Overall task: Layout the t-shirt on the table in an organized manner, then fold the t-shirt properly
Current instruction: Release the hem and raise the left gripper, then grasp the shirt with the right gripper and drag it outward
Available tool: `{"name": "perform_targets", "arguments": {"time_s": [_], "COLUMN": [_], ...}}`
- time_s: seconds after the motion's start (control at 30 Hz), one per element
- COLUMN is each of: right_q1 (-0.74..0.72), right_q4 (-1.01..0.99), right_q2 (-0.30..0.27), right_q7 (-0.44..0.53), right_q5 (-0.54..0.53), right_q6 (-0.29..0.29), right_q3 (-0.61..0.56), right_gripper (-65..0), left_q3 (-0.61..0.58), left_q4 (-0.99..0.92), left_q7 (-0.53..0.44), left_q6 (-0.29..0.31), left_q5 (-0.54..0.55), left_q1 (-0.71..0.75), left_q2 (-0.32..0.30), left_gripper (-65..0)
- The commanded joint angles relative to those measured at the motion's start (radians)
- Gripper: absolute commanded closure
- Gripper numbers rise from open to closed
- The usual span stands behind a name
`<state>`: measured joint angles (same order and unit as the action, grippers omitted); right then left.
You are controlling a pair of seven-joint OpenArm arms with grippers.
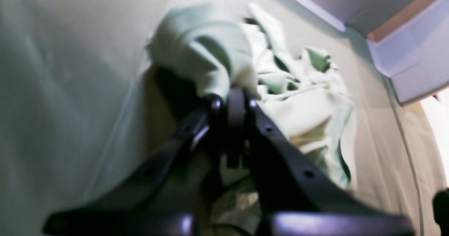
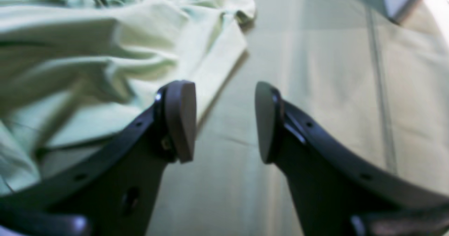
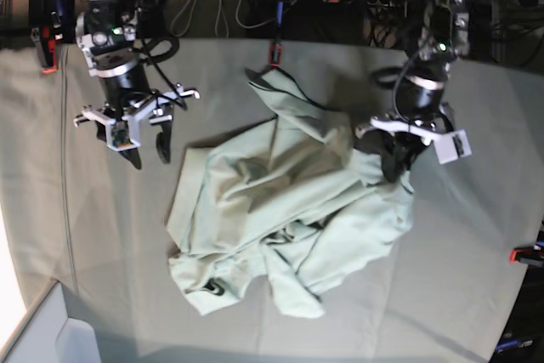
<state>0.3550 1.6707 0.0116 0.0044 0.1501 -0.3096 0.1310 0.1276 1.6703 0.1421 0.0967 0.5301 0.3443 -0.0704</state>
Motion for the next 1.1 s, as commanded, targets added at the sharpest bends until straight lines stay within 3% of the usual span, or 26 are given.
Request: {"name": "perform_targets", "arguments": {"time_s": [0.0, 0.13, 0.23, 0.33, 0.43, 0.5, 0.73, 1.07], "right_q1": [-0.001, 0.016, 0.039, 0.071, 0.1, 0.105, 0.023, -0.014], "right_q4": [0.021, 0.021, 0.024, 0.024, 0.024, 0.018, -0.059, -0.071], "right_q2": [-0.005, -0.003, -0.003, -0.003, -0.003, -0.003, -0.005, -0.005], "right_q7": [0.029, 0.027, 0.027, 0.027, 0.027, 0.027, -0.116, -0.162], "right_q5": [-0.01, -0.01, -0.01, -0.01, -0.01, -0.01, -0.011, -0.011], "right_q6": [-0.009, -0.009, -0.009, -0.009, -0.009, -0.009, -0.009, -0.009], "right_q3": [-0.008, -0.05, -0.089, -0.141, -0.209, -0.241, -0.29, -0.363], "right_gripper": [-28.3, -28.4, -28.5, -28.5, -28.5, -28.8, -42.7, -42.8], "left_q3": [-0.003, -0.01, -0.01, -0.003, 0.01, 0.047, 0.225, 0.361], "left_q4": [0.001, -0.121, -0.123, -0.103, -0.109, -0.112, -0.094, -0.146], "left_q7": [-0.017, -0.014, -0.014, -0.014, -0.016, -0.016, -0.016, -0.014], "left_q6": [0.004, 0.005, 0.001, 0.001, 0.007, 0.007, 0.007, 0.007], "left_q5": [0.0, 0.012, 0.012, 0.012, 0.012, 0.012, 0.014, 0.012], "left_q1": [0.002, 0.003, 0.032, 0.069, 0.088, 0.089, 0.082, 0.057], "left_q2": [0.011, 0.002, -0.002, -0.006, -0.009, -0.009, 0.001, -0.007], "left_gripper": [-0.3, -1.6, -9.7, -22.9, -41.9, -48.9, -49.8, -49.9]}}
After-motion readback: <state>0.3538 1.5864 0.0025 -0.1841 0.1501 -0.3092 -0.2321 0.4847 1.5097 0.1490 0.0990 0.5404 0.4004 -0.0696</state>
